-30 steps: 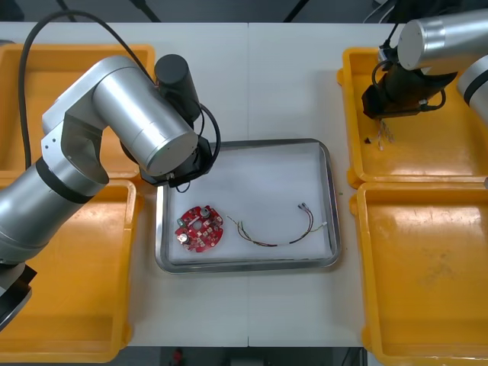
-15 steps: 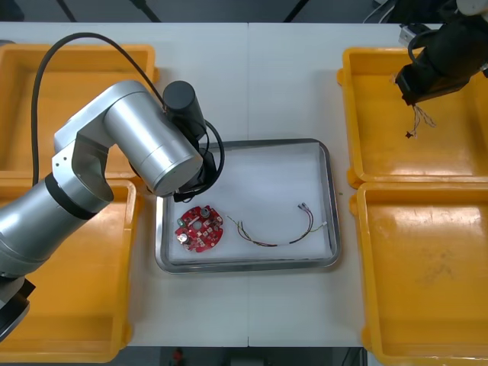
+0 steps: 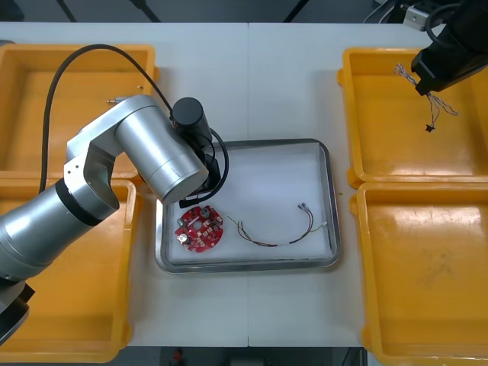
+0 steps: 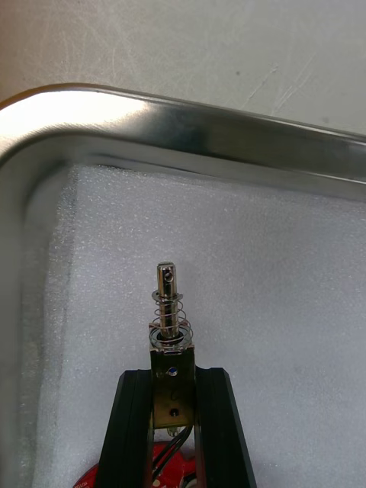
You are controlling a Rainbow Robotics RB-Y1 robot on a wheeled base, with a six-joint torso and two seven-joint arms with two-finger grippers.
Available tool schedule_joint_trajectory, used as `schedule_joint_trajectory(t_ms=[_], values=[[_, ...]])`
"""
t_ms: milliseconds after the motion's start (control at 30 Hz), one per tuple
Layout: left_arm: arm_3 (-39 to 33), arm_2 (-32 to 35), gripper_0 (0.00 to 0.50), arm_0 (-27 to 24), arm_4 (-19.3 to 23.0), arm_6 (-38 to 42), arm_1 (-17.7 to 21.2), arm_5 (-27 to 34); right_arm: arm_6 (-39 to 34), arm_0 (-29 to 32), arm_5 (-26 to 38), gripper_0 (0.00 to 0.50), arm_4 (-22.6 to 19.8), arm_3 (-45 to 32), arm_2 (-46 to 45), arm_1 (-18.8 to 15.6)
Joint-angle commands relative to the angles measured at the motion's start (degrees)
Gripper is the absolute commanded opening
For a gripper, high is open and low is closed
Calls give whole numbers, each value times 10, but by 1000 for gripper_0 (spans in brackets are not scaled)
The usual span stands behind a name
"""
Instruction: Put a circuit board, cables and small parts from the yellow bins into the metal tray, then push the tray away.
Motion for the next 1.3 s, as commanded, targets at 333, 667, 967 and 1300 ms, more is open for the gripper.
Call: schedule_joint_trajectory(t_ms=[333, 667, 967, 1300], values=[[-7, -25, 374, 4, -28, 36, 1, -6, -4, 49, 81, 0, -18, -147, -45, -24], [-113, 9, 500, 3, -24, 32, 25, 65, -11, 103, 81, 0, -27, -233, -72, -24], [-202, 64, 500, -33, 30, 36, 74, 133, -13, 125, 81, 0, -40, -272, -79, -21], [-148, 179, 500, -106, 198, 61, 147, 139, -17, 125, 81, 0, -66, -353, -21, -12]])
